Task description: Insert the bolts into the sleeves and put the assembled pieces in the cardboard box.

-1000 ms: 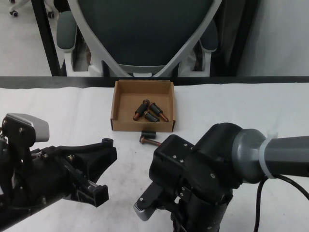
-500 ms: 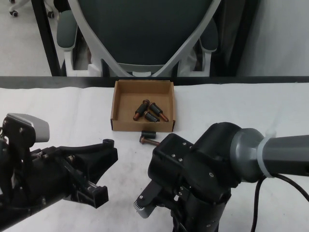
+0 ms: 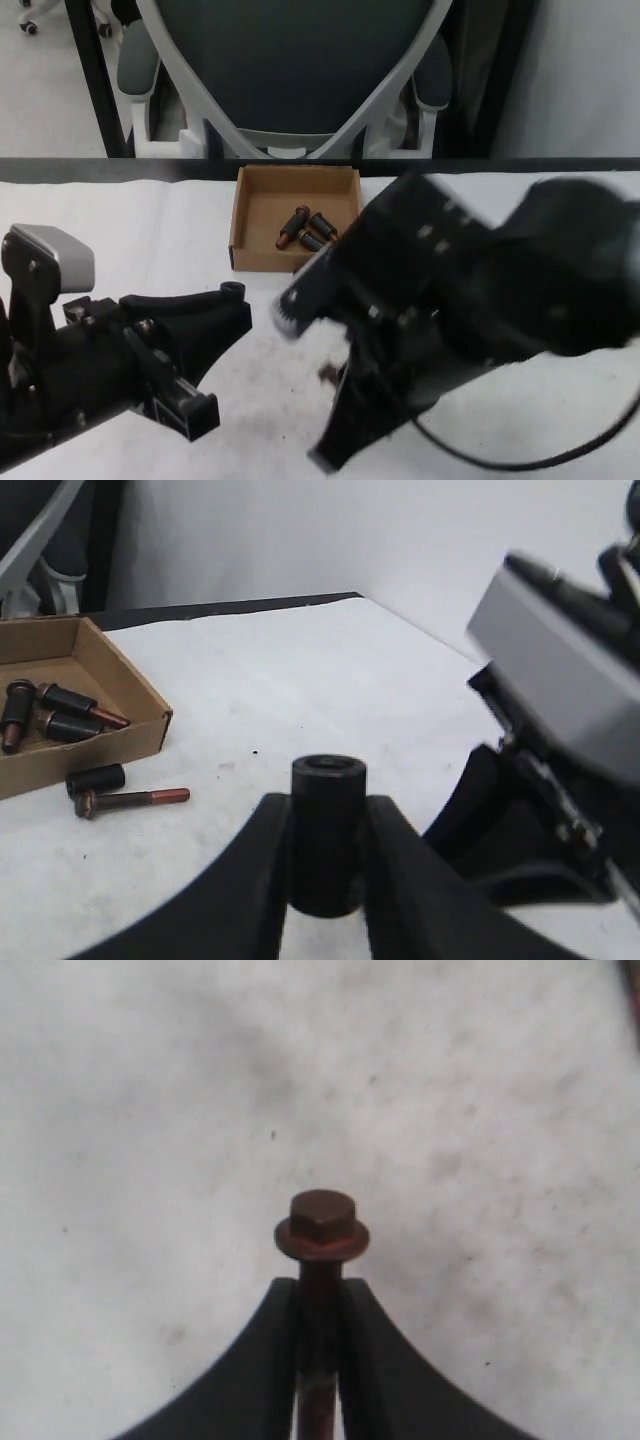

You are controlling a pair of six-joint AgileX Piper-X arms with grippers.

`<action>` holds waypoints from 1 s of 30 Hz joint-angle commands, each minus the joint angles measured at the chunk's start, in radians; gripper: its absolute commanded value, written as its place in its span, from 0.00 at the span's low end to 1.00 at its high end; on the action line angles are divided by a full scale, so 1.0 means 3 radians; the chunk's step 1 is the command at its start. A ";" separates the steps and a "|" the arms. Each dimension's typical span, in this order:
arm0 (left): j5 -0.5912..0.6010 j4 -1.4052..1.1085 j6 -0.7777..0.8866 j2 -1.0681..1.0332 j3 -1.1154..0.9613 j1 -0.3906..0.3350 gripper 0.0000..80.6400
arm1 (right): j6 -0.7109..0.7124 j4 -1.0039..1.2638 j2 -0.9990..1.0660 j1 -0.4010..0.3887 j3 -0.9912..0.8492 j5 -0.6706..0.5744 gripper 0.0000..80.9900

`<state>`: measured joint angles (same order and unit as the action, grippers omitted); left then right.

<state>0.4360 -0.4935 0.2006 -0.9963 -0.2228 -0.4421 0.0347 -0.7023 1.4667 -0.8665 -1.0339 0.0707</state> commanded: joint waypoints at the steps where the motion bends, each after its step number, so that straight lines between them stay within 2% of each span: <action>1: 0.0101 -0.0042 -0.0267 0.0039 -0.0011 0.0010 0.01 | -0.0067 0.0095 -0.0203 0.0002 0.0043 0.0073 0.00; 10: 0.0375 -0.0039 -0.1048 0.0039 -0.0011 0.0004 0.01 | -0.0377 0.1064 -0.0954 0.0002 0.0475 0.0053 0.00; 12: 0.0395 -0.0039 -0.1137 0.0039 -0.0011 0.0004 0.01 | -0.0417 0.1414 -0.1059 -0.0004 0.0574 -0.0055 0.00; 15: 0.0680 -0.0025 -0.1145 0.0039 -0.0011 -0.0008 0.01 | -0.0551 0.1946 -0.1114 -0.0004 0.0726 -0.0218 0.00; 18: 0.0894 0.0000 -0.1130 0.0039 -0.0011 -0.0118 0.01 | -0.0602 0.2443 -0.1112 -0.0004 0.0877 -0.0472 0.00; 24: 0.0828 -0.0016 -0.0872 0.0039 -0.0011 -0.0347 0.01 | -0.0818 0.2870 -0.1112 -0.0004 0.1044 -0.0783 0.00; 30: 0.0342 -0.0198 -0.0321 0.0039 -0.0011 -0.0351 0.01 | -0.0931 0.2856 -0.1112 -0.0004 0.1047 -0.0848 0.00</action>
<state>0.6297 -0.4964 -0.0103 -0.9963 -0.2228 -0.5438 -0.2250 0.1288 1.1422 -0.8665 -0.7199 -0.1667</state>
